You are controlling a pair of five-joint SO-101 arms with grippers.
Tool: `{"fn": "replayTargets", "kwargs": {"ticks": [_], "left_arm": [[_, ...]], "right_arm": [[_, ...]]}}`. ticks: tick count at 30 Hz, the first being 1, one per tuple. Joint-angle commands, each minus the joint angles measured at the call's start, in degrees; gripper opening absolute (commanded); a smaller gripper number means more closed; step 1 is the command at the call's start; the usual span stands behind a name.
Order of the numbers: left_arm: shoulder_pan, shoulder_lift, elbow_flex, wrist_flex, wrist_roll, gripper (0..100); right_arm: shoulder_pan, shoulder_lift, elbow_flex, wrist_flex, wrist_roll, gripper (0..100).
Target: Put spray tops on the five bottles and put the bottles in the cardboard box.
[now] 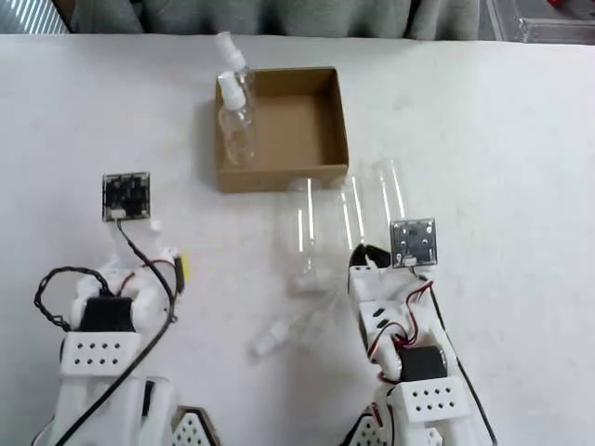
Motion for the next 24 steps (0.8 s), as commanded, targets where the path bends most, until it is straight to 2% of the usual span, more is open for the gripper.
{"fn": "replayTargets", "kwargs": {"ticks": [1, 8, 15, 19, 24], "left_arm": [[-0.7, -1.2, 5.6, -6.2, 0.0, 9], [-0.4, -1.3, 15.7, -12.4, -0.4, 9], [-0.6, -1.3, 16.1, -12.7, -0.4, 9], [-0.7, -1.2, 16.2, -12.6, -0.4, 9], [-0.7, -1.2, 16.2, -12.7, -0.5, 9]], "right_arm": [[2.1, -0.7, 0.5, -0.2, 0.6, 1.5], [0.6, -0.1, -7.5, 0.8, 3.2, 1.5], [-6.7, 1.4, -26.4, 12.8, 3.1, 1.5], [-10.2, 10.5, -35.1, 14.3, 3.0, 1.5], [-12.8, 28.9, -44.6, 14.3, 3.0, 1.5]]}}
